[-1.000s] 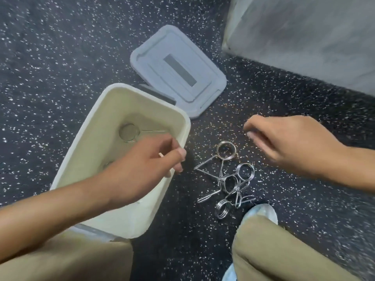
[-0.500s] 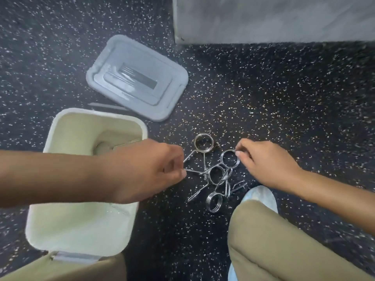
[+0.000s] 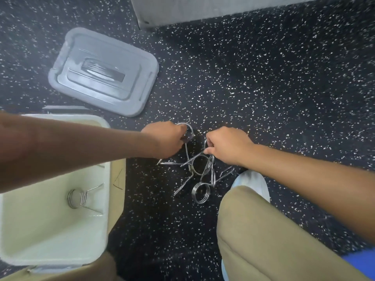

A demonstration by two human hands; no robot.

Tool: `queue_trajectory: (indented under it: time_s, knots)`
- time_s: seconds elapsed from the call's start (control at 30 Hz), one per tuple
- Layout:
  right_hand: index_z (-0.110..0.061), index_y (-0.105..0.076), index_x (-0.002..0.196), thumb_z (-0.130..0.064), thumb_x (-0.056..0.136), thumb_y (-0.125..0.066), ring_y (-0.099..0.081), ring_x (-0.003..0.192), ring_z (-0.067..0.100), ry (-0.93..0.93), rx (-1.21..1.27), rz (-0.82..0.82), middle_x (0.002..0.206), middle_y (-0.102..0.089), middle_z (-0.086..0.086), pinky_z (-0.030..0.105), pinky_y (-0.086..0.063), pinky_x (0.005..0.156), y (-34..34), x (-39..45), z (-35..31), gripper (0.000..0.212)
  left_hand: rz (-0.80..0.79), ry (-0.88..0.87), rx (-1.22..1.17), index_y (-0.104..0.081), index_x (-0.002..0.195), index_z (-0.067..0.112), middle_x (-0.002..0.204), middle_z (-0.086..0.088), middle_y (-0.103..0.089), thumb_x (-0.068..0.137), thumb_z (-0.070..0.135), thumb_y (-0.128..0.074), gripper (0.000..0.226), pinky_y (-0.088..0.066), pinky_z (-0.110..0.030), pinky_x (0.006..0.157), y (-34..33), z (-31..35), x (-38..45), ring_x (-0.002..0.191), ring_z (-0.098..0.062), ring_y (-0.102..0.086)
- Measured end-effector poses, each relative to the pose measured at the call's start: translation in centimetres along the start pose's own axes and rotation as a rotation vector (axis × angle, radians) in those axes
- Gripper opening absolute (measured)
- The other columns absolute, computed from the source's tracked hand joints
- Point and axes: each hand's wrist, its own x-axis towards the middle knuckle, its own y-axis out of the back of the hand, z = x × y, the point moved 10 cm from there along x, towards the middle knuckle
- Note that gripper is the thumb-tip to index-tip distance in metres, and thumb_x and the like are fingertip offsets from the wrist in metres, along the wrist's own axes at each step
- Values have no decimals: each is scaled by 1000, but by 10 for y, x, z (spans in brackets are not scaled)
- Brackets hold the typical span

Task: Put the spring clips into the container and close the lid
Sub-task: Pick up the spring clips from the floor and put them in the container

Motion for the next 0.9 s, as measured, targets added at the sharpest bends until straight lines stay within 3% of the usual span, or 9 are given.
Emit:
queue_trajectory:
  time_s: [0.13,0.27,0.4,0.7,0.9]
  knots:
    - [-18,-68,93,-49,89,-65,-66,82,25,14,36,-56,88,-70,1,32,-49,65,-15,6,-1,32,95,-10,142,-44,124,17,81,-1,-60,100,18,-41,24,-48,-37,56,-7,7,15,67,-27,-59]
    - [-19,-67,89,-48,89,-66,-64,81,26,34,34,-81,87,-69,0,32,-46,63,-21,9,1,29,147,-98,344,-49,124,13,97,-6,-68,99,18,-43,26,-38,-35,55,-9,15,16,80,-33,-68]
    - [-21,-63,87,-45,94,-60,-62,86,25,61,37,-66,95,-66,-1,38,-52,73,-25,7,0,25,148,-156,487,-48,125,12,97,-4,-69,96,11,-52,30,-37,-35,51,-16,18,15,78,-31,-71]
    - [-13,-62,111,-33,101,-47,-64,92,25,153,-121,116,109,-62,2,35,-44,62,-22,-9,-12,26,98,-204,603,-56,115,10,99,-3,-70,93,0,-54,24,-41,-33,58,-11,23,5,87,-28,-70]
    - [-11,-60,113,-29,99,-45,-64,85,27,94,-147,175,106,-61,5,34,-37,57,-8,-11,-3,27,106,-84,589,-63,104,15,98,-4,-69,94,5,-52,18,-44,-34,57,9,-4,-3,79,-27,-66]
